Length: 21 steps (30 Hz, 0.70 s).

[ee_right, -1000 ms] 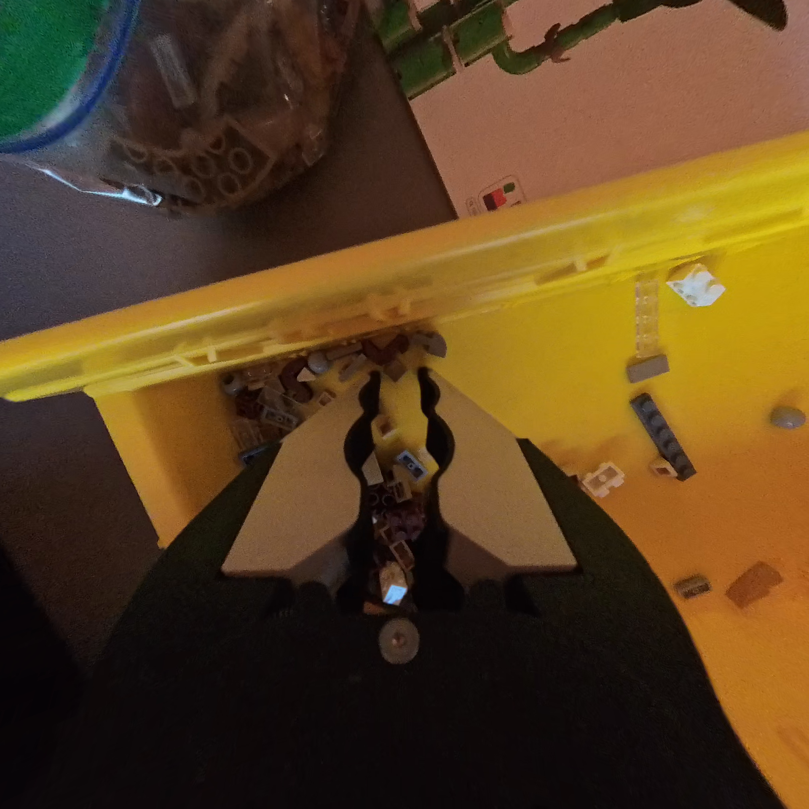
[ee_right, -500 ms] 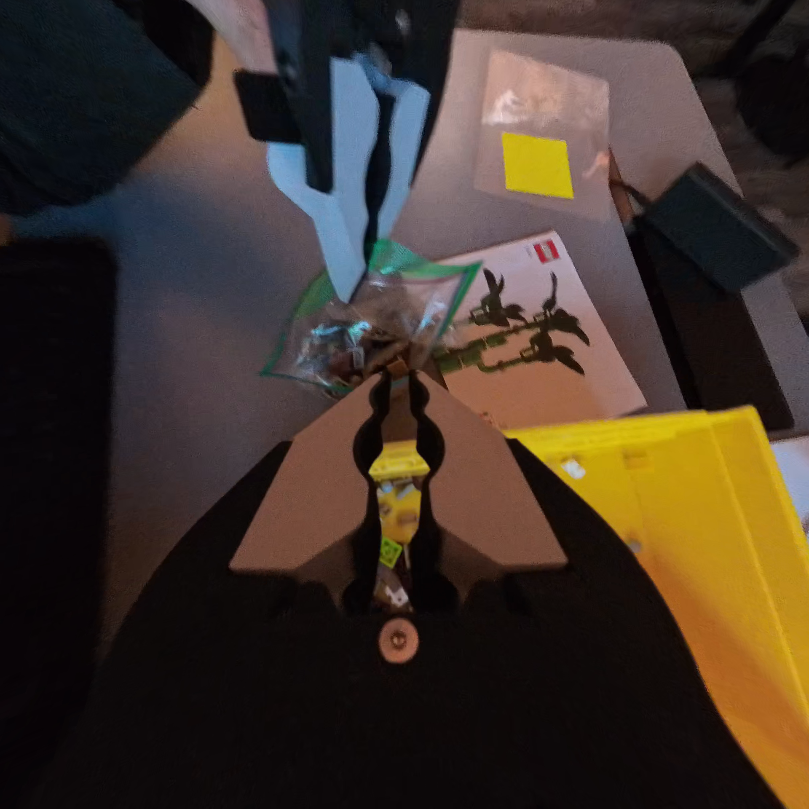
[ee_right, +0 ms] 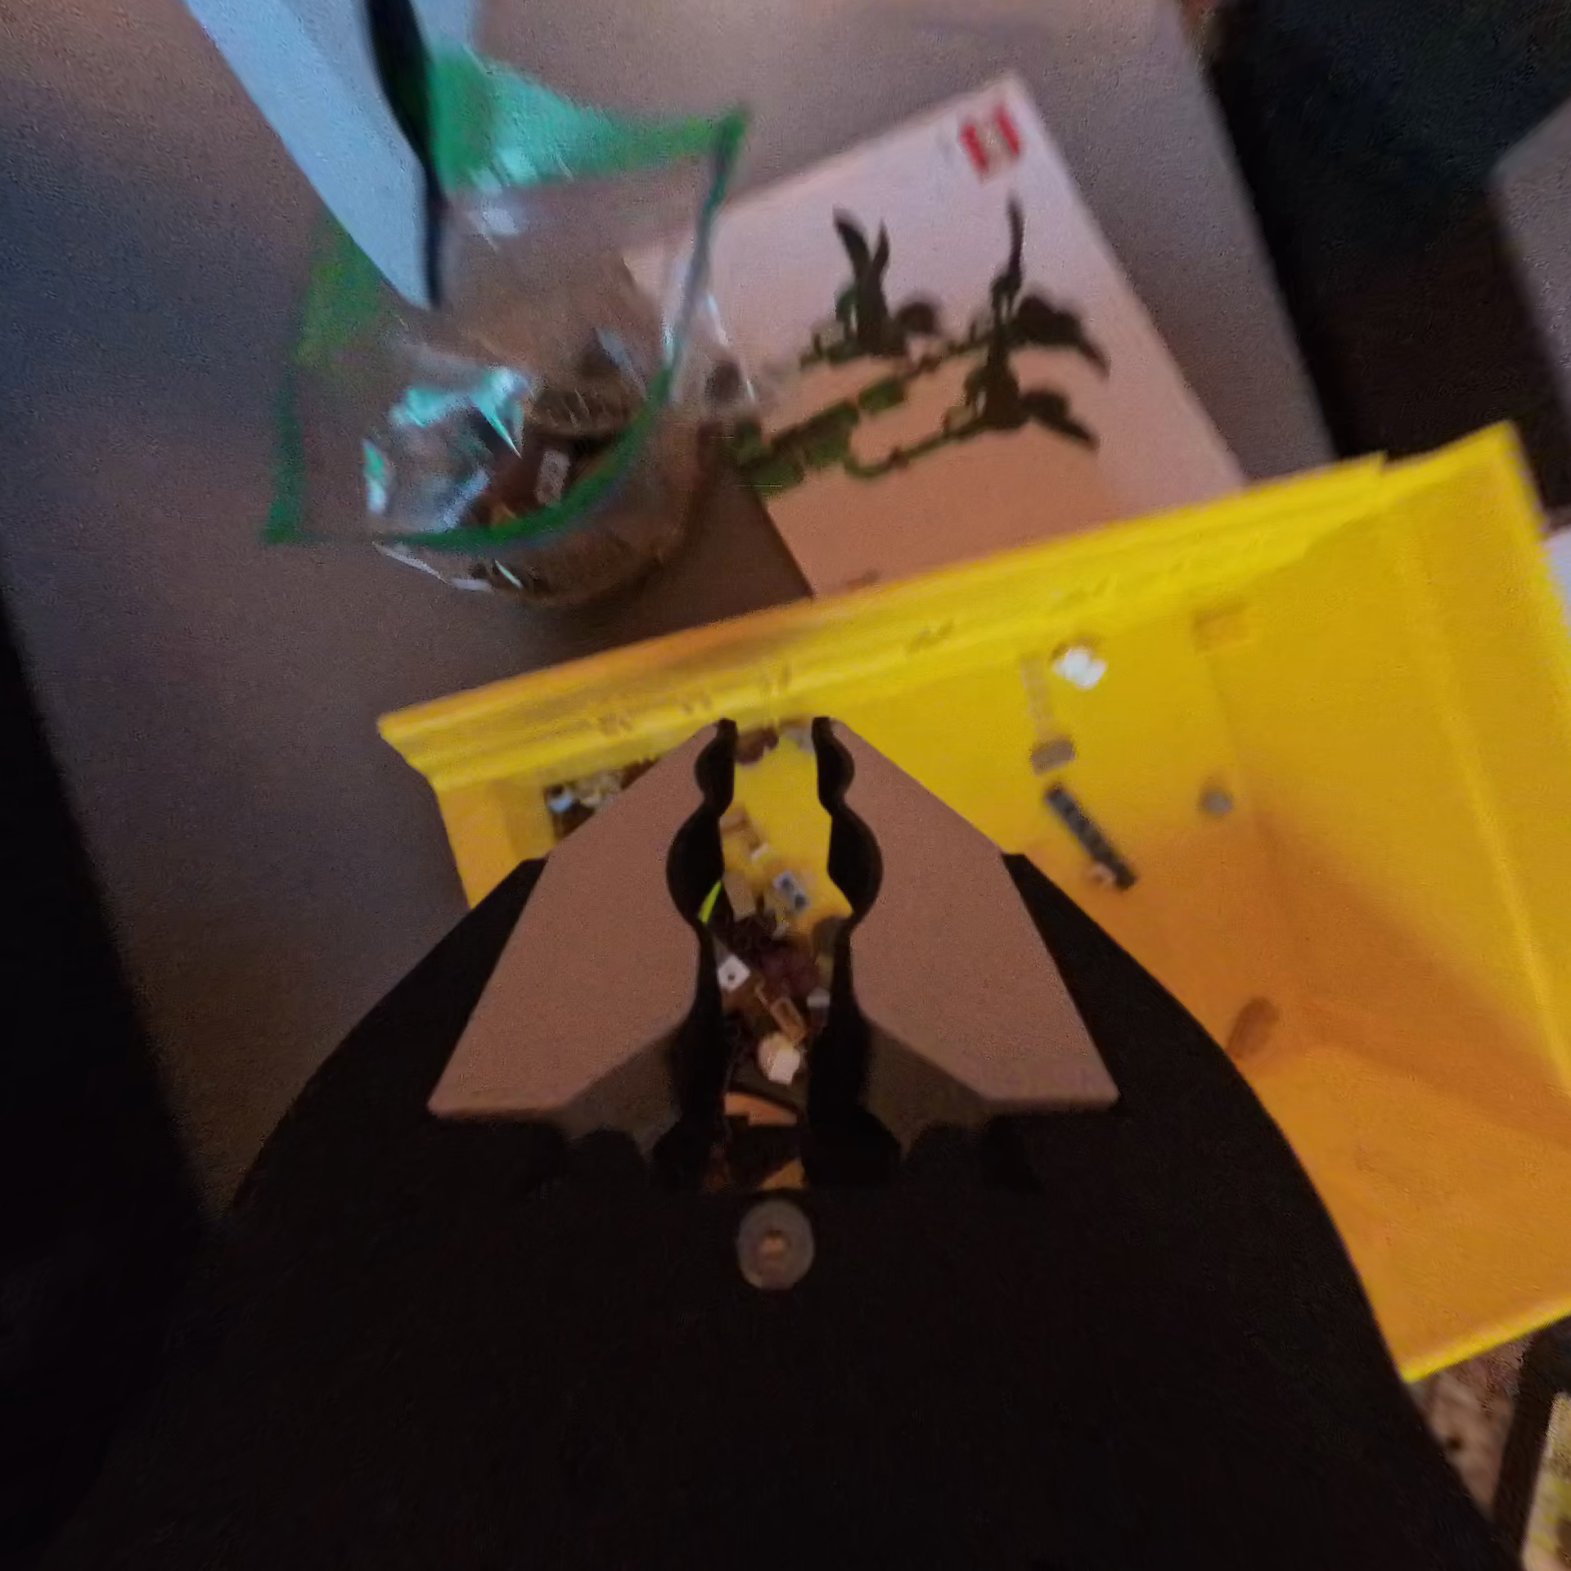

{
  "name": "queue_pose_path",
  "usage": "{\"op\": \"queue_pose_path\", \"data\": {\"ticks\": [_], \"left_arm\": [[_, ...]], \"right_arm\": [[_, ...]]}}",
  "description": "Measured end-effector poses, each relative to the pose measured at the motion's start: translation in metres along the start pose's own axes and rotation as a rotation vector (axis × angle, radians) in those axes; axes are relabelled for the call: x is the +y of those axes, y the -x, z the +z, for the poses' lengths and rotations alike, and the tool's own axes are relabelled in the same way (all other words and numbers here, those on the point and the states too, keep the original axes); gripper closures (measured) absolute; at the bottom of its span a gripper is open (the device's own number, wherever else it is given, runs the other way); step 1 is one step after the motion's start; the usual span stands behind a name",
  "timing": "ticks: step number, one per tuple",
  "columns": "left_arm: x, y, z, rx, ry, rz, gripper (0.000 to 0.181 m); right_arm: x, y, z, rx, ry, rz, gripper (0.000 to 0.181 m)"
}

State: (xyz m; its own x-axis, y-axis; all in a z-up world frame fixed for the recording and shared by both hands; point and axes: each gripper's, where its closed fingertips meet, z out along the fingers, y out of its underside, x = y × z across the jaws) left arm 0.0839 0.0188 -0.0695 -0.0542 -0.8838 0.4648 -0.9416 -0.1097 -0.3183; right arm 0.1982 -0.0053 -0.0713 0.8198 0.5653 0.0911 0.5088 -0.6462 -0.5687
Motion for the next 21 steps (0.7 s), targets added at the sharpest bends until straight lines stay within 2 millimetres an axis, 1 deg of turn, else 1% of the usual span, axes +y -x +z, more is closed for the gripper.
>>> {"op": "queue_pose_path", "data": {"ticks": [1,2,3,5,7,9,10,11,12,14,16,19,20,21], "left_arm": [[0.000,0.000,0.000,0.000,0.001,0.001,0.181],[0.000,0.000,0.001,0.000,0.003,0.001,0.181],[0.000,0.000,0.002,0.001,0.007,0.001,0.181],[0.001,-0.001,0.002,0.002,0.011,0.002,0.181],[0.001,-0.001,0.000,0.001,0.005,0.004,0.181],[0.000,-0.001,-0.001,0.004,-0.001,0.001,0.181],[0.000,0.000,-0.001,0.006,0.000,-0.001,0.181],[0.001,0.000,0.000,0.007,0.003,-0.002,0.181],[0.001,-0.001,0.000,0.007,0.004,-0.001,0.181],[0.001,-0.001,0.001,0.005,0.008,0.004,0.181],[0.001,-0.002,0.002,0.003,0.010,0.007,0.181],[0.001,-0.001,0.002,0.004,0.010,0.003,0.181],[0.001,-0.001,0.002,0.005,0.010,0.002,0.181],[0.001,-0.001,0.002,0.006,0.010,0.002,0.181]], "right_arm": [[0.020,-0.001,0.011,-0.034,0.093,0.057,0.158],[0.033,0.003,0.025,-0.080,0.153,0.088,0.155],[0.040,0.007,0.038,-0.111,0.190,0.087,0.155],[0.046,0.012,0.057,-0.134,0.228,0.079,0.155],[0.046,0.020,0.064,-0.164,0.249,0.095,0.155],[0.052,0.018,0.067,-0.133,0.288,0.073,0.156],[0.053,0.017,0.066,-0.120,0.294,0.061,0.161],[0.054,0.016,0.065,-0.114,0.301,0.050,0.175],[0.056,0.015,0.064,-0.107,0.307,0.036,0.181],[0.061,0.013,0.062,-0.109,0.323,0.034,0.181],[0.061,0.009,0.058,-0.101,0.310,0.048,0.181],[0.050,0.008,0.049,-0.123,0.230,0.084,0.181],[0.044,0.010,0.048,-0.139,0.199,0.072,0.179],[0.040,0.015,0.049,-0.151,0.179,0.036,0.167]]}}
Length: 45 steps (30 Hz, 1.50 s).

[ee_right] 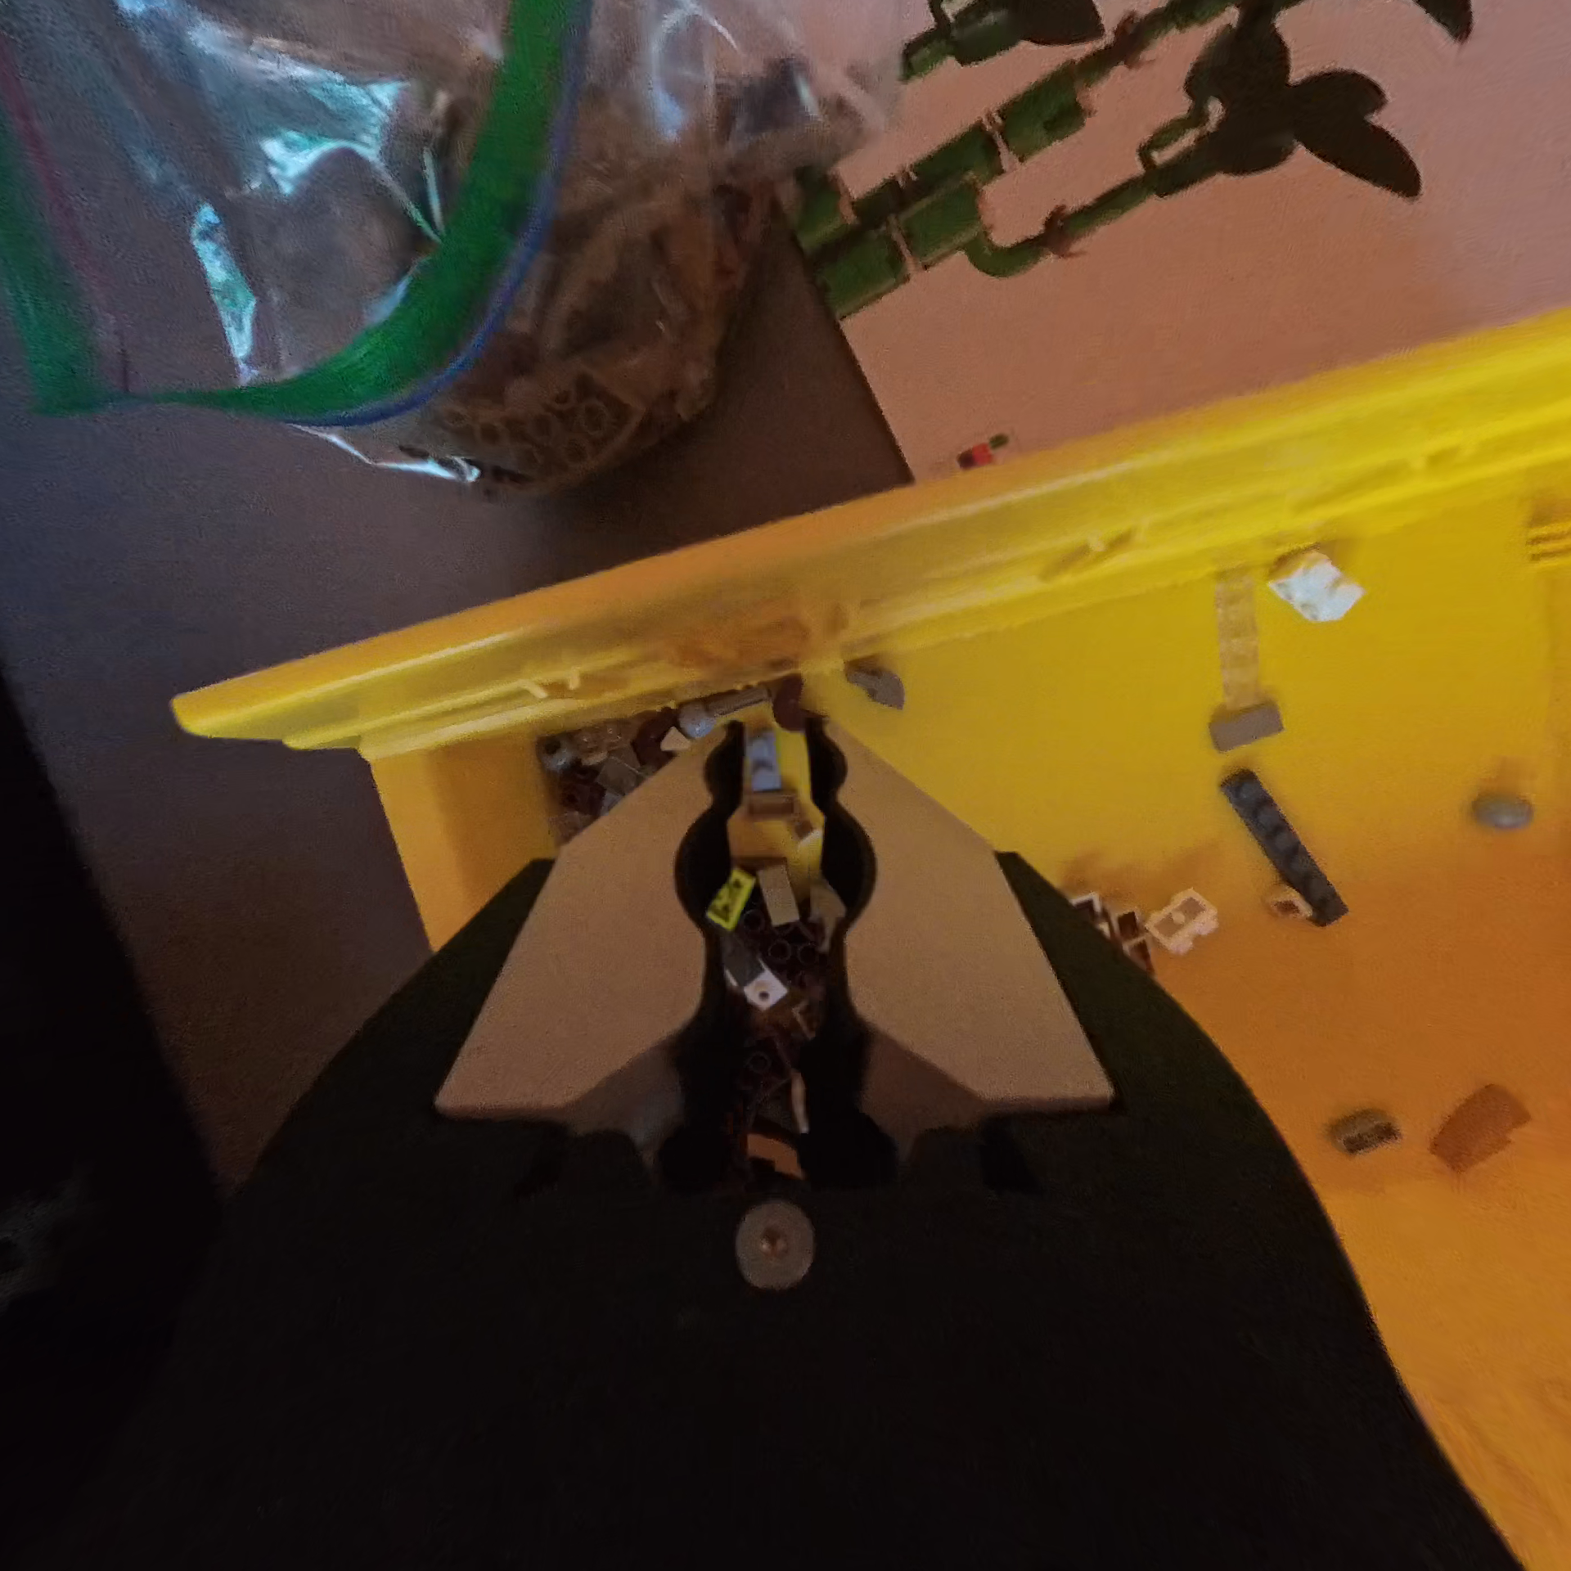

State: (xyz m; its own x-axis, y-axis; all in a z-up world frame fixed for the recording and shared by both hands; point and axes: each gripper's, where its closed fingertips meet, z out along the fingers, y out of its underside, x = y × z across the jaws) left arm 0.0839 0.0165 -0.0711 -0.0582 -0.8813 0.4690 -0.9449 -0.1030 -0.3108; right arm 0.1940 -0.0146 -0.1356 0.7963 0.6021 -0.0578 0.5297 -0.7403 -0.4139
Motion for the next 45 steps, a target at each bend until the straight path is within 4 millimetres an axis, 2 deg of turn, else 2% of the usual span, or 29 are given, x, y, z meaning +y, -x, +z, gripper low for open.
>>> {"op": "queue_pose_path", "data": {"ticks": [1,4,7,9,14,16,18,20,23,24,25,26,27,28,30,31,33,34,35,36,38,40,42,45], "left_arm": [[0.000,0.000,0.000,0.000,0.002,0.001,0.181],[0.000,0.000,0.001,0.000,0.006,0.004,0.181],[0.001,-0.001,0.001,-0.001,0.007,0.005,0.181],[0.001,0.000,0.001,-0.001,0.006,0.005,0.181],[0.000,0.000,0.000,-0.001,0.004,0.004,0.181],[0.001,0.000,0.000,-0.001,0.005,0.005,0.181],[0.000,-0.001,0.000,0.000,0.004,0.004,0.181],[0.000,0.000,0.001,0.001,0.004,0.004,0.181],[0.000,0.000,0.002,0.003,0.006,0.001,0.181],[0.000,0.000,0.002,0.003,0.007,0.000,0.181],[0.000,0.000,0.002,0.002,0.007,0.000,0.181],[0.000,0.000,0.002,0.002,0.007,0.000,0.181],[0.000,0.000,0.002,0.001,0.006,0.000,0.181],[0.000,0.000,0.001,0.000,0.006,0.000,0.181],[0.001,-0.001,0.001,0.000,0.007,0.000,0.181],[0.001,-0.001,0.001,0.000,0.008,0.000,0.181],[0.001,0.000,0.001,0.002,0.009,-0.001,0.181],[0.001,0.000,0.001,0.002,0.008,-0.001,0.181],[0.001,0.000,0.001,0.003,0.008,-0.003,0.181],[0.001,0.000,0.001,0.003,0.009,-0.004,0.181],[0.001,0.000,0.002,0.003,0.012,-0.006,0.181],[0.002,0.000,0.004,0.003,0.018,-0.005,0.181],[0.002,0.000,0.005,0.003,0.023,-0.005,0.181],[0.002,0.001,0.005,0.005,0.024,-0.007,0.181]], "right_arm": [[-0.001,0.004,0.003,-0.003,0.004,-0.052,0.161],[0.008,0.007,0.018,0.015,0.067,-0.170,0.159],[0.000,0.000,0.020,0.035,0.017,-0.141,0.162],[0.012,-0.007,0.024,0.061,0.074,-0.138,0.163],[0.014,-0.012,0.021,0.080,0.073,-0.153,0.174],[0.012,-0.020,0.012,0.128,0.058,-0.156,0.174],[-0.004,-0.021,-0.012,0.148,-0.040,-0.124,0.175],[-0.034,-0.010,-0.048,0.159,-0.206,-0.119,0.175],[-0.087,0.033,-0.098,0.089,-0.504,-0.190,0.175],[-0.099,0.051,-0.103,0.036,-0.563,-0.223,0.175],[-0.106,0.064,-0.100,0.000,-0.577,-0.246,0.175],[-0.108,0.066,-0.089,0.005,-0.545,-0.250,0.174],[-0.107,0.061,-0.074,0.043,-0.490,-0.244,0.172],[-0.103,0.054,-0.060,0.078,-0.426,-0.240,0.161],[-0.097,0.052,-0.047,0.063,-0.373,-0.233,0.155],[-0.099,0.052,-0.052,0.049,-0.399,-0.221,0.154],[-0.100,0.047,-0.072,0.029,-0.471,-0.183,0.155],[-0.094,0.042,-0.081,0.029,-0.478,-0.168,0.155],[-0.083,0.033,-0.083,0.043,-0.456,-0.150,0.158],[-0.065,0.026,-0.077,0.032,-0.384,-0.126,0.159],[-0.023,0.013,-0.050,0.010,-0.168,-0.061,0.158],[0.004,0.010,-0.024,-0.019,-0.013,-0.053,0.158],[0.009,0.005,-0.007,0.000,0.035,-0.088,0.158],[0.018,0.000,0.004,0.019,0.098,-0.102,0.159]]}}
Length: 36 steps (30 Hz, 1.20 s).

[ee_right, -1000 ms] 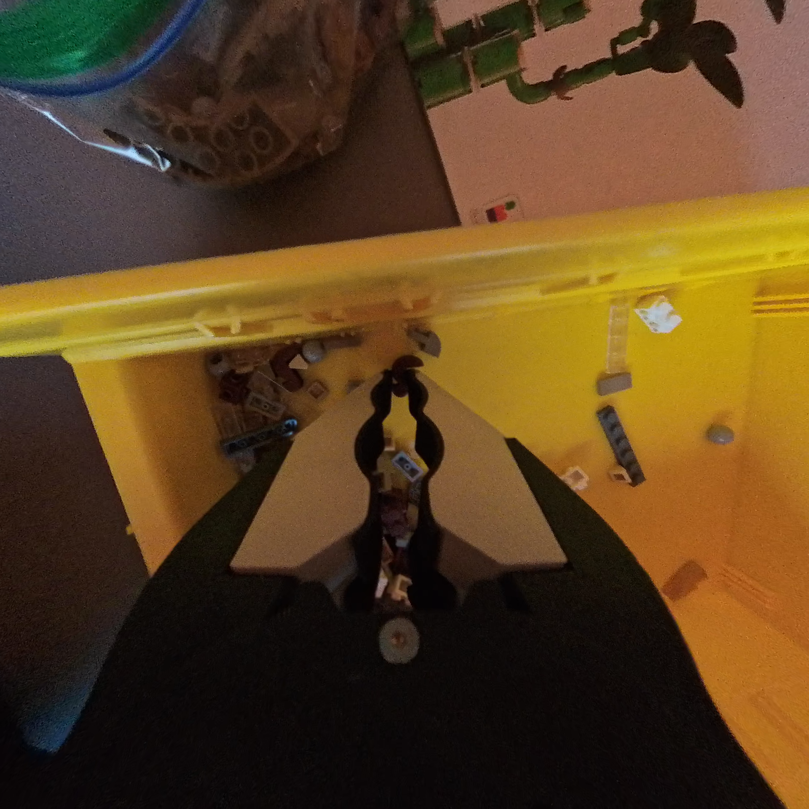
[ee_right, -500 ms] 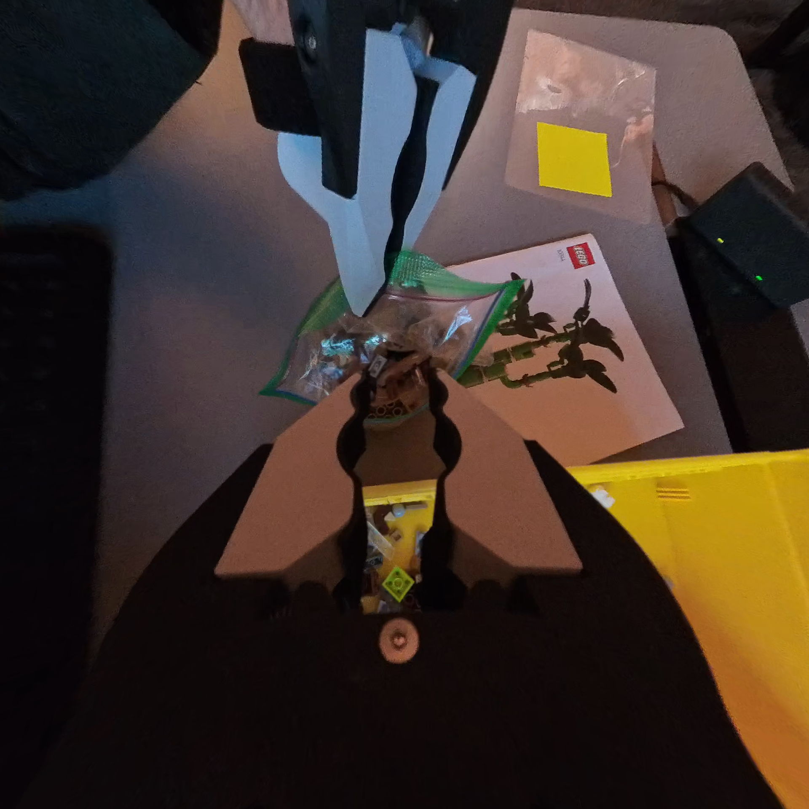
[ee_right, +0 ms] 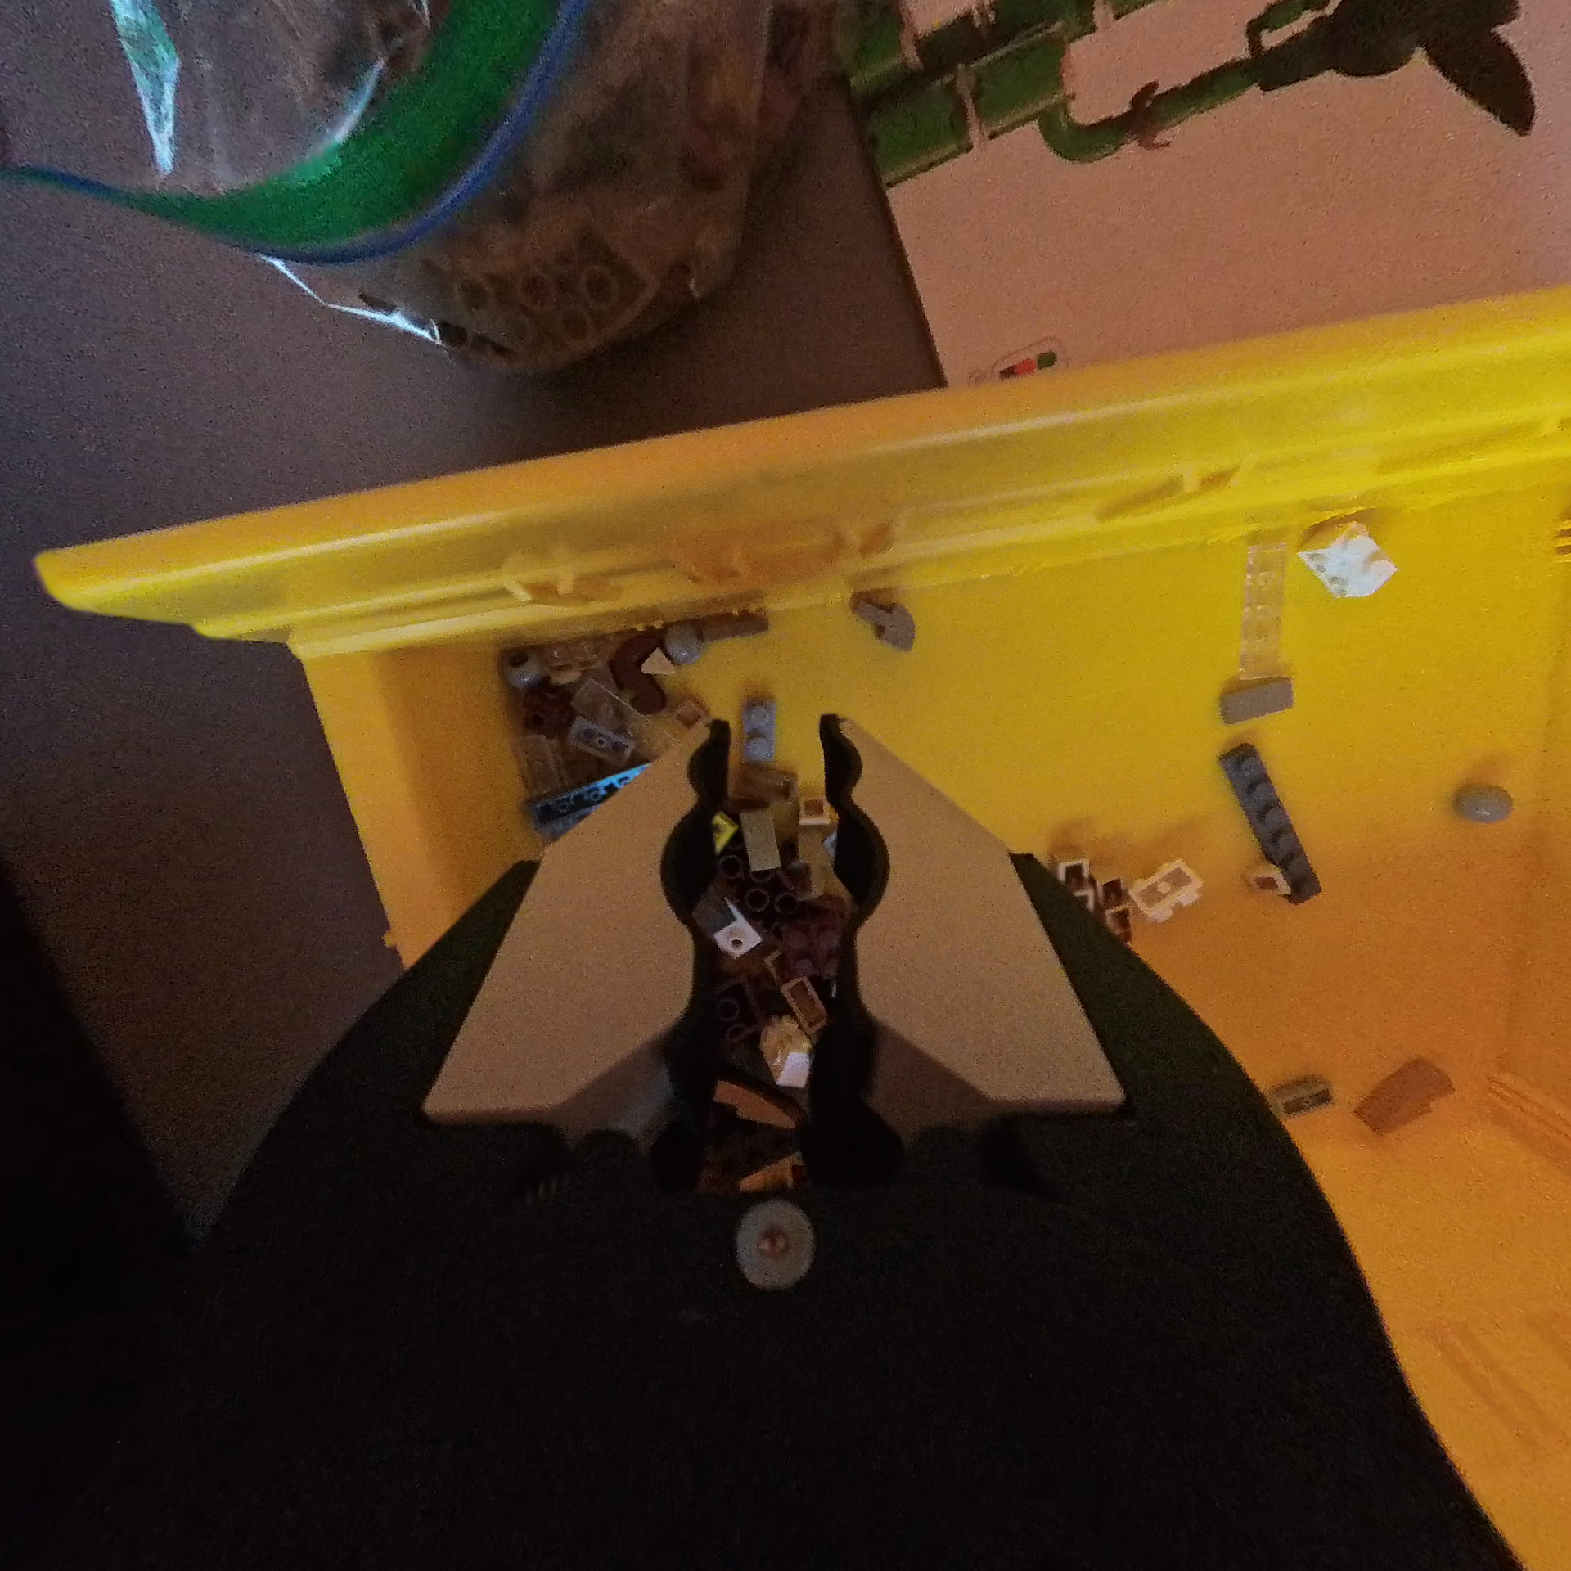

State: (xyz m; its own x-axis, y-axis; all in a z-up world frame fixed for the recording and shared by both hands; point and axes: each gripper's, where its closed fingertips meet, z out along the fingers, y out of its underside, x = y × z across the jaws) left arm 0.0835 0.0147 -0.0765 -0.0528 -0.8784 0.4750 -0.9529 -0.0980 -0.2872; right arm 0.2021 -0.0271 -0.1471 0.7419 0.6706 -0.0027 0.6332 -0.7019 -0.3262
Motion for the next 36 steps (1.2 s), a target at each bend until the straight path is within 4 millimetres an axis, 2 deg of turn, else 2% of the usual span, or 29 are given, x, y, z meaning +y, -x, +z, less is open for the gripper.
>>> {"op": "queue_pose_path", "data": {"ticks": [5,7,11,13,15,16,18,19,21,23,24,26,28,29,31,34,36], "left_arm": [[0.000,0.000,-0.001,0.001,0.000,0.000,0.181],[0.000,0.000,-0.001,-0.001,-0.003,0.003,0.181],[0.000,0.000,-0.002,0.000,-0.003,0.002,0.181],[0.000,-0.001,-0.002,-0.002,-0.003,0.004,0.181],[0.000,-0.001,-0.002,-0.001,-0.005,0.004,0.181],[0.000,0.000,-0.001,-0.001,-0.004,0.003,0.181],[0.000,0.000,-0.001,0.000,-0.002,0.001,0.181],[0.000,0.000,-0.001,-0.001,-0.002,0.000,0.181],[0.000,0.000,-0.001,-0.002,-0.001,-0.001,0.181],[0.000,0.000,-0.002,-0.004,-0.003,-0.001,0.181],[0.000,0.000,-0.002,-0.005,-0.005,-0.002,0.181],[0.000,0.000,-0.004,-0.005,-0.011,-0.003,0.181],[0.000,0.000,-0.005,-0.004,-0.014,-0.003,0.181],[0.000,0.001,-0.005,-0.004,-0.013,-0.003,0.181],[0.000,0.001,-0.004,-0.001,-0.009,-0.006,0.181],[0.001,0.000,-0.003,-0.001,-0.005,-0.005,0.181],[0.001,0.000,-0.002,-0.001,-0.001,-0.005,0.181]], "right_arm": [[0.006,0.002,0.010,-0.006,0.052,-0.012,0.160],[0.012,-0.001,0.014,0.020,0.092,-0.036,0.173],[0.010,-0.006,0.003,0.057,0.067,-0.043,0.173],[-0.009,-0.005,-0.022,0.072,-0.053,-0.031,0.174],[-0.042,-0.001,-0.059,0.123,-0.241,-0.053,0.174],[-0.062,0.006,-0.080,0.139,-0.352,-0.073,0.174],[-0.100,0.036,-0.110,0.090,-0.562,-0.147,0.174],[-0.112,0.049,-0.113,0.067,-0.611,-0.178,0.175],[-0.117,0.054,-0.087,0.084,-0.514,-0.199,0.174],[-0.113,0.045,-0.055,0.140,-0.383,-0.192,0.172],[-0.112,0.043,-0.047,0.138,-0.360,-0.182,0.167],[-0.110,0.038,-0.053,0.124,-0.371,-0.147,0.162],[-0.102,0.039,-0.073,0.074,-0.415,-0.121,0.164],[-0.092,0.039,-0.080,0.044,-0.407,-0.098,0.166],[-0.057,0.032,-0.076,0.003,-0.286,-0.030,0.166],[0.000,0.026,-0.040,-0.063,-0.027,0.028,0.164],[0.020,0.018,-0.016,-0.062,0.110,0.076,0.158]]}}
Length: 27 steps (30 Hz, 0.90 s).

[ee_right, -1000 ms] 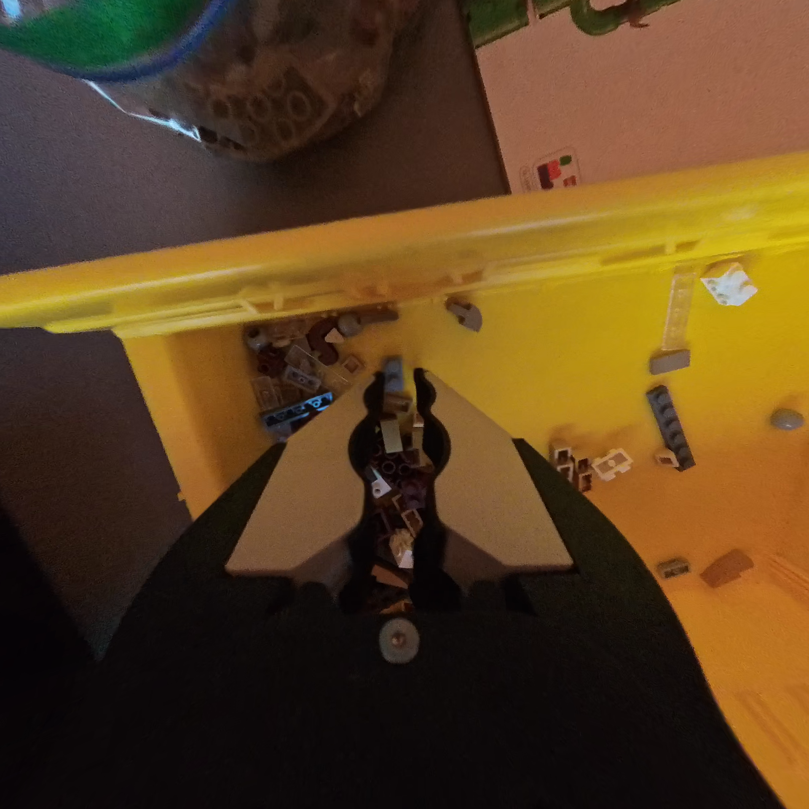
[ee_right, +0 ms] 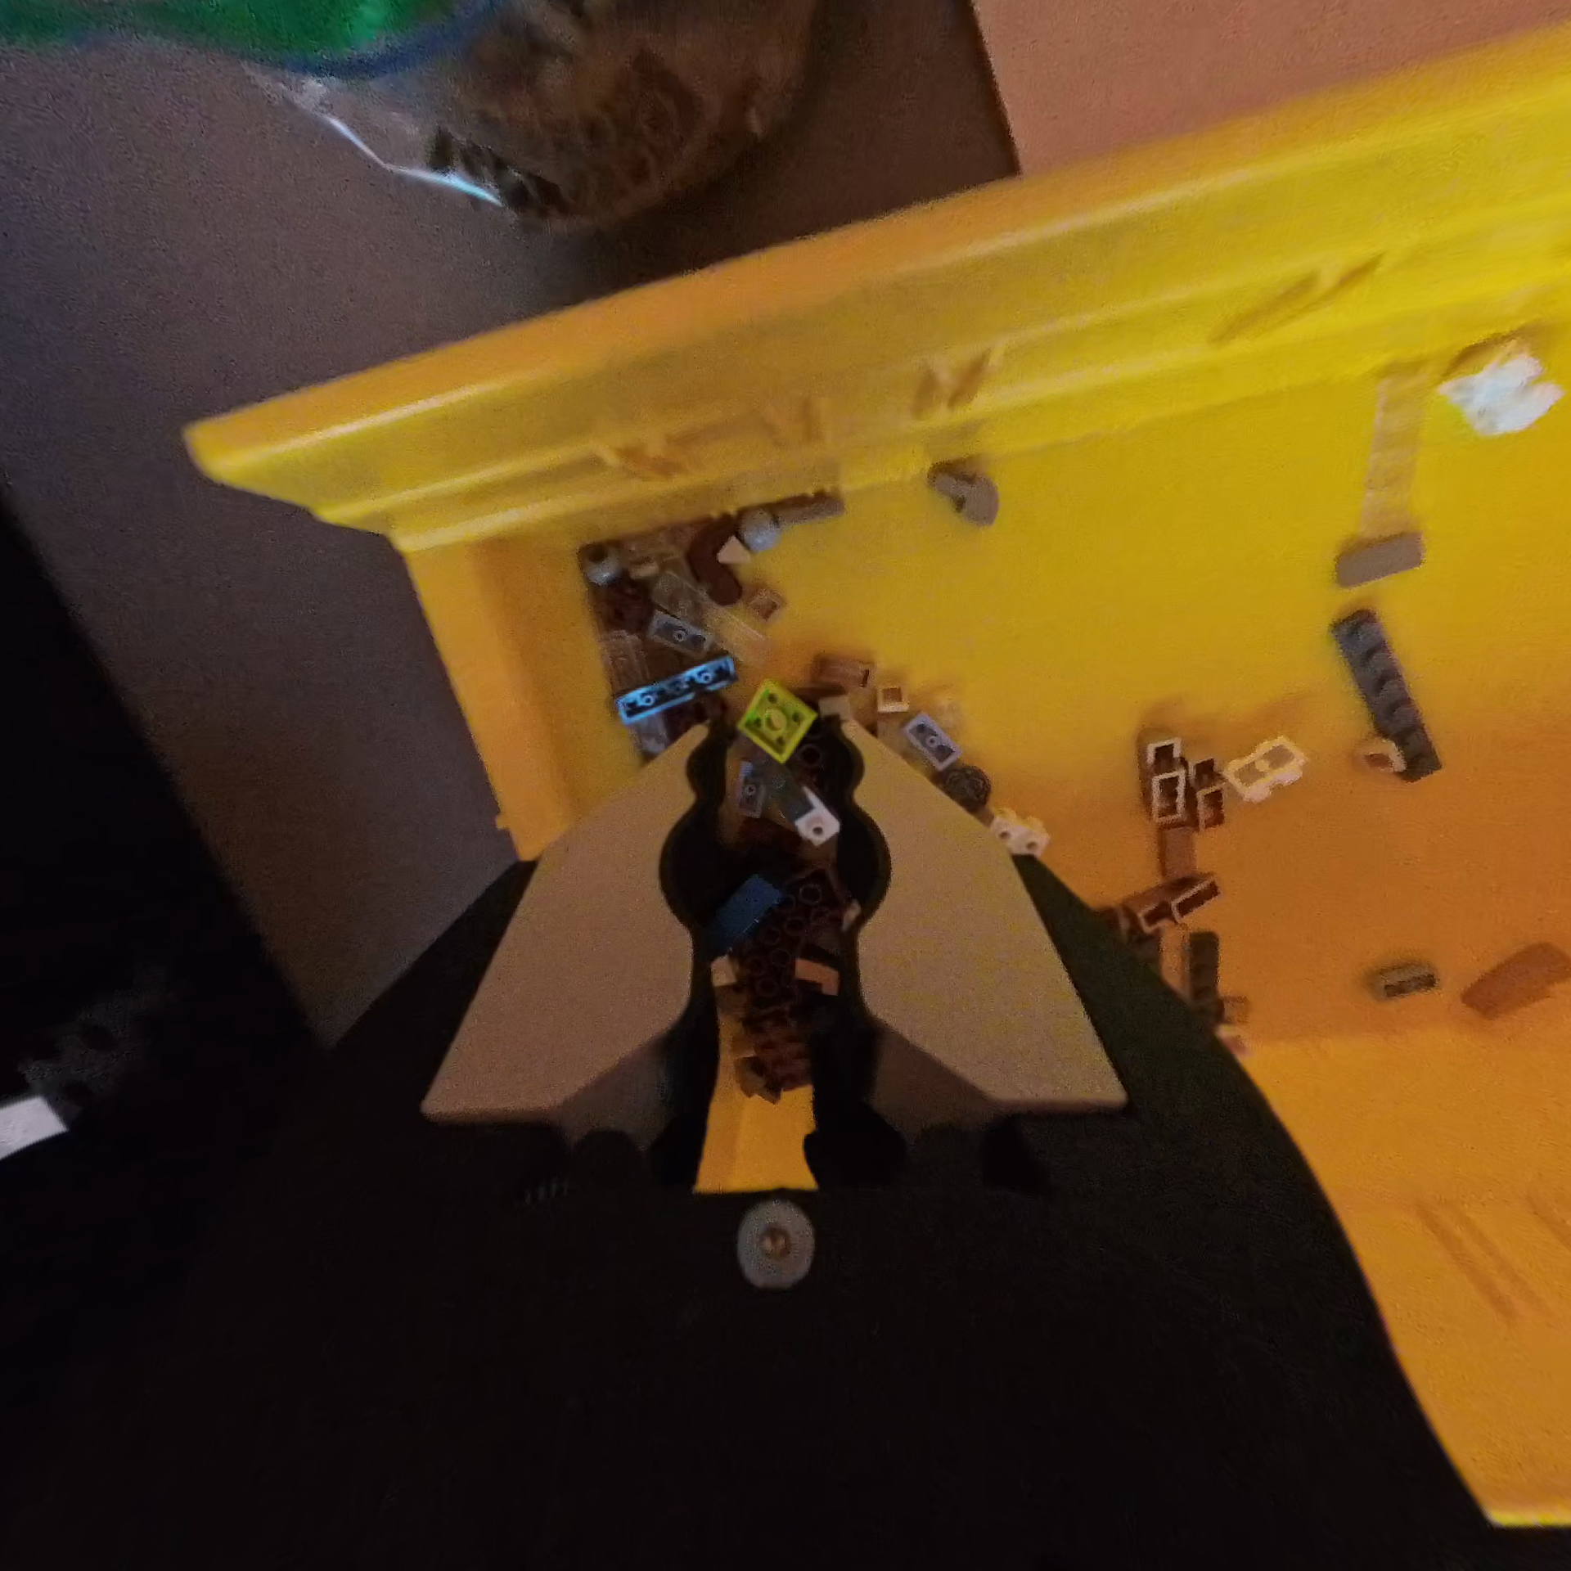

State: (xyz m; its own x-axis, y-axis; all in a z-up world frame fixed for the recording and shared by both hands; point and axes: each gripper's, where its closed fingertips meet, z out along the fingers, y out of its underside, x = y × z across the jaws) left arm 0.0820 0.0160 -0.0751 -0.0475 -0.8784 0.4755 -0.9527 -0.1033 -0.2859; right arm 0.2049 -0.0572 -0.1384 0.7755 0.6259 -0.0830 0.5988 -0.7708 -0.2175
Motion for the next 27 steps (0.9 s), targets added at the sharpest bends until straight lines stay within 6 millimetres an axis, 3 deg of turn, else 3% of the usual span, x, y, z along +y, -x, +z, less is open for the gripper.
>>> {"op": "queue_pose_path", "data": {"ticks": [2,5,9,13,18,19,22,27], "left_arm": [[0.000,0.000,0.000,0.001,0.000,0.000,0.181],[-0.001,0.000,-0.001,0.002,-0.005,0.000,0.181],[0.000,-0.001,-0.001,0.001,-0.004,0.002,0.181],[0.000,-0.001,-0.002,0.000,-0.008,0.004,0.181],[0.000,-0.001,-0.002,0.001,-0.006,0.004,0.181],[0.000,-0.001,-0.002,0.000,-0.006,0.005,0.181],[0.000,-0.001,-0.003,0.001,-0.009,0.003,0.181],[0.000,-0.001,-0.001,0.003,-0.003,0.003,0.181]], "right_arm": [[0.006,-0.007,0.011,0.025,0.067,0.032,0.163],[-0.002,-0.007,0.010,0.059,0.043,-0.014,0.155],[0.006,-0.012,0.018,0.108,0.112,-0.060,0.148],[0.008,-0.016,0.018,0.138,0.118,-0.078,0.161],[0.015,-0.016,0.015,0.142,0.138,-0.108,0.162],[0.012,-0.017,0.010,0.148,0.110,-0.112,0.171],[-0.011,-0.014,-0.016,0.144,-0.088,-0.156,0.176],[-0.038,0.000,-0.063,0.171,-0.351,-0.262,0.177]]}}
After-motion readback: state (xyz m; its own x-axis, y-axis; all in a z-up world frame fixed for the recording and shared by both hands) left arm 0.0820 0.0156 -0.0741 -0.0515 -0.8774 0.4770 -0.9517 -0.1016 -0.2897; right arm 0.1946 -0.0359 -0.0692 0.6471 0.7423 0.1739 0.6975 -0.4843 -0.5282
